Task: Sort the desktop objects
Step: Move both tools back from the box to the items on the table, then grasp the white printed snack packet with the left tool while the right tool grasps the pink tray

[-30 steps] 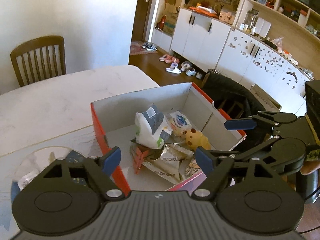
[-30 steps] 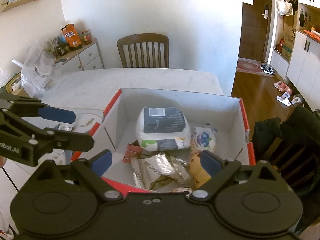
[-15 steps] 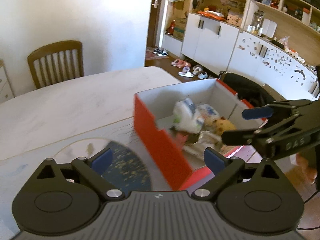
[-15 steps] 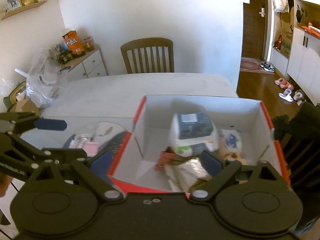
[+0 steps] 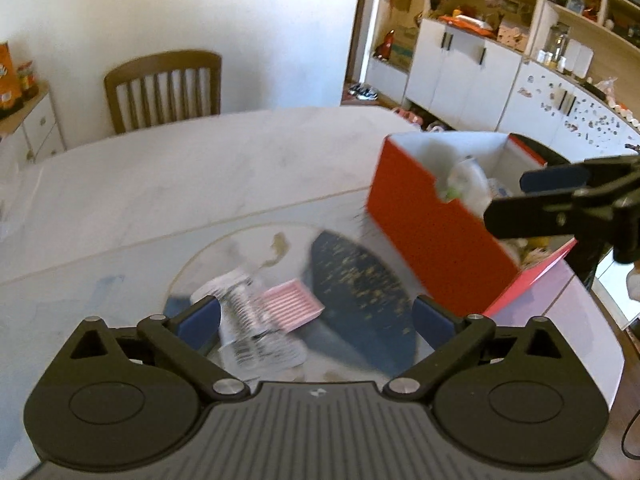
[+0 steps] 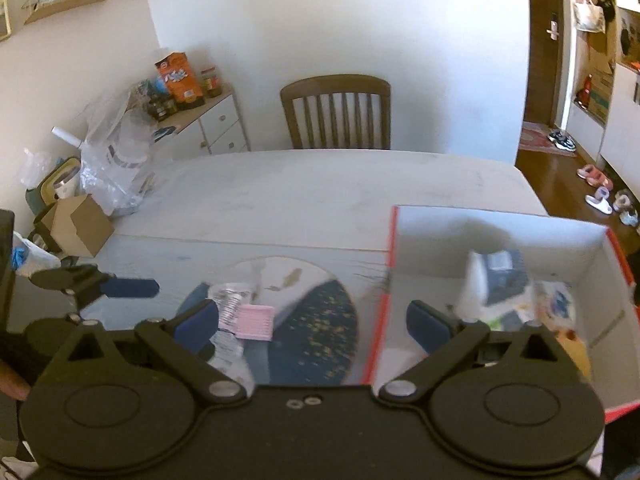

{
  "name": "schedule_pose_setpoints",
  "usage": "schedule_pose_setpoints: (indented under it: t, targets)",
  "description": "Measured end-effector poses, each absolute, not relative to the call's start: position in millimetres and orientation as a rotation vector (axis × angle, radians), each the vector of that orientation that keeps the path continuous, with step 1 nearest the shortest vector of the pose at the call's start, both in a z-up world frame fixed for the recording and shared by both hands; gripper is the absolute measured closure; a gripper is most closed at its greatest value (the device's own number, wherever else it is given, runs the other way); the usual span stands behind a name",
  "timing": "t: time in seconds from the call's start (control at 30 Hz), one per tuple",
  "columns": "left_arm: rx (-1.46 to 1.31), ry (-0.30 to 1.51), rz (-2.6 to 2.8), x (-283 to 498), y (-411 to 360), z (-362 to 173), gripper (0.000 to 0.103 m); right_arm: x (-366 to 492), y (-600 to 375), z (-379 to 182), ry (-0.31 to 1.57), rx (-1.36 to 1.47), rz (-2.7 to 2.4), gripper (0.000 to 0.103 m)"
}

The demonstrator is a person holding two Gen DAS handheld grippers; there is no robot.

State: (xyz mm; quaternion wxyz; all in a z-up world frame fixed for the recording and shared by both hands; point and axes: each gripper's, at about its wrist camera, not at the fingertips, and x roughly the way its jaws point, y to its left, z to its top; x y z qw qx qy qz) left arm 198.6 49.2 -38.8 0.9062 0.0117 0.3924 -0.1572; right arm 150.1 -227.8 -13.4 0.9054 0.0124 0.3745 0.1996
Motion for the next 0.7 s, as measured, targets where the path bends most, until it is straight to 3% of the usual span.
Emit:
schedule_pose_setpoints:
  t: [0.7]
  targets:
    - [0.093,0.877,-0.237,225.4,58.0,-113.2,0.001,204.7,-140.7,-95.3,0.981,-0.093,0.447,0.007]
